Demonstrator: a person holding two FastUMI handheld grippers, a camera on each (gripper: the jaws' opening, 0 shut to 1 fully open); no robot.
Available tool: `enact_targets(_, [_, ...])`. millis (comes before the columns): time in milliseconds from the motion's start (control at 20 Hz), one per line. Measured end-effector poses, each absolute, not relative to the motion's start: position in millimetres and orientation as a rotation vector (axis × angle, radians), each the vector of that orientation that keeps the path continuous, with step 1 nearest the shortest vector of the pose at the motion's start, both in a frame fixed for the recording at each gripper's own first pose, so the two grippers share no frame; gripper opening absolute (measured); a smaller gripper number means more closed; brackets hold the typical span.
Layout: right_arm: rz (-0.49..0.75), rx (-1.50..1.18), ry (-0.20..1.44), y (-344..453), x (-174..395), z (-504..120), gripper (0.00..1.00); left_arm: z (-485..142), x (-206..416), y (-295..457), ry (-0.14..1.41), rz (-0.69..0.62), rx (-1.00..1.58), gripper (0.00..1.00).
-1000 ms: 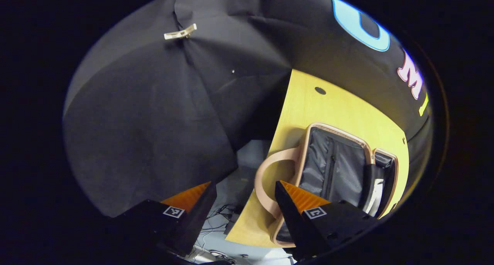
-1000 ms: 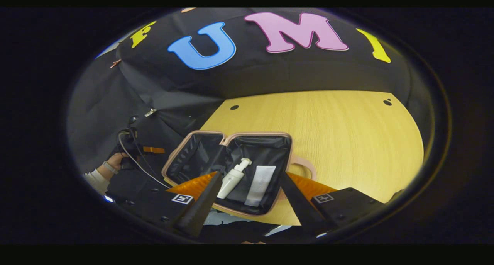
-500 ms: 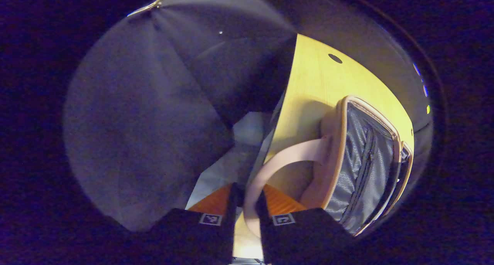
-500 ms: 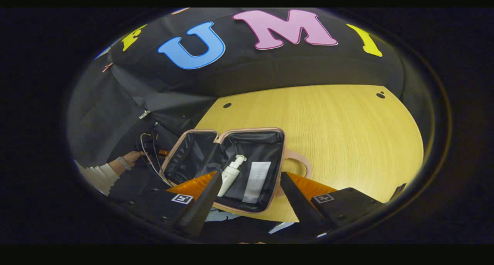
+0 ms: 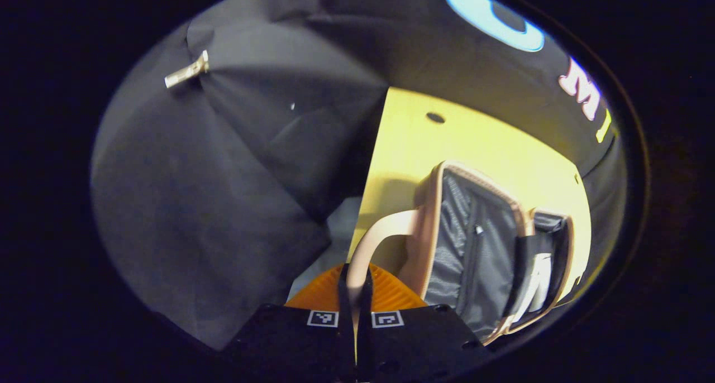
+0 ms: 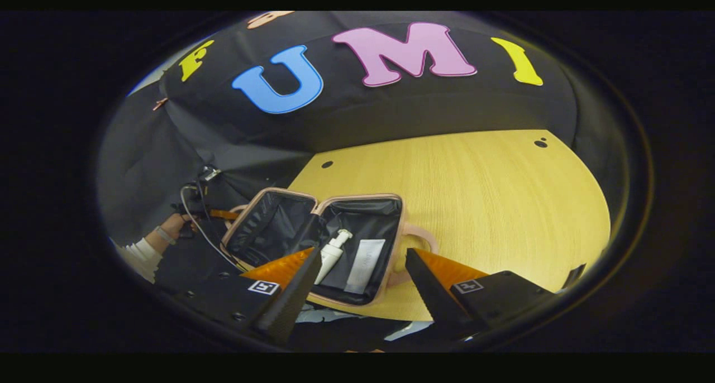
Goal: First open the suitcase, pack the skin care products into it, and then close the suitcase.
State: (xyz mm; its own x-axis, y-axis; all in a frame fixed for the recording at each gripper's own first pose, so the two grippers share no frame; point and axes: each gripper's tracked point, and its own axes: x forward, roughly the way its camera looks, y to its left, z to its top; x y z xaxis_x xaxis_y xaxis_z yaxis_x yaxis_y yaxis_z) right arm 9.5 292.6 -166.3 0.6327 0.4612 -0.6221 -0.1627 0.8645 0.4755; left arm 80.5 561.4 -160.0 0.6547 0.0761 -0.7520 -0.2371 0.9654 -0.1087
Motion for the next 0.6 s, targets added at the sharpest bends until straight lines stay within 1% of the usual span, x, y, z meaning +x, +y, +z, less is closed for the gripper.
enact_targets(150, [0.415, 0.389, 0.760, 285, 10, -153, 0.96, -83, 73, 522, 0.709, 0.105, -0.225, 0.07])
enact_targets(350, [0.456, 0.408, 0.706, 263, 8, -137, 0.96, 2, 70, 431, 0.578, -0.016, -0.229, 0.06])
enact_targets(600, [0.430, 0.427, 0.651, 197, -5, -129, 0.96, 24, 91, 293, 0.538, -0.161, -0.172, 0.06])
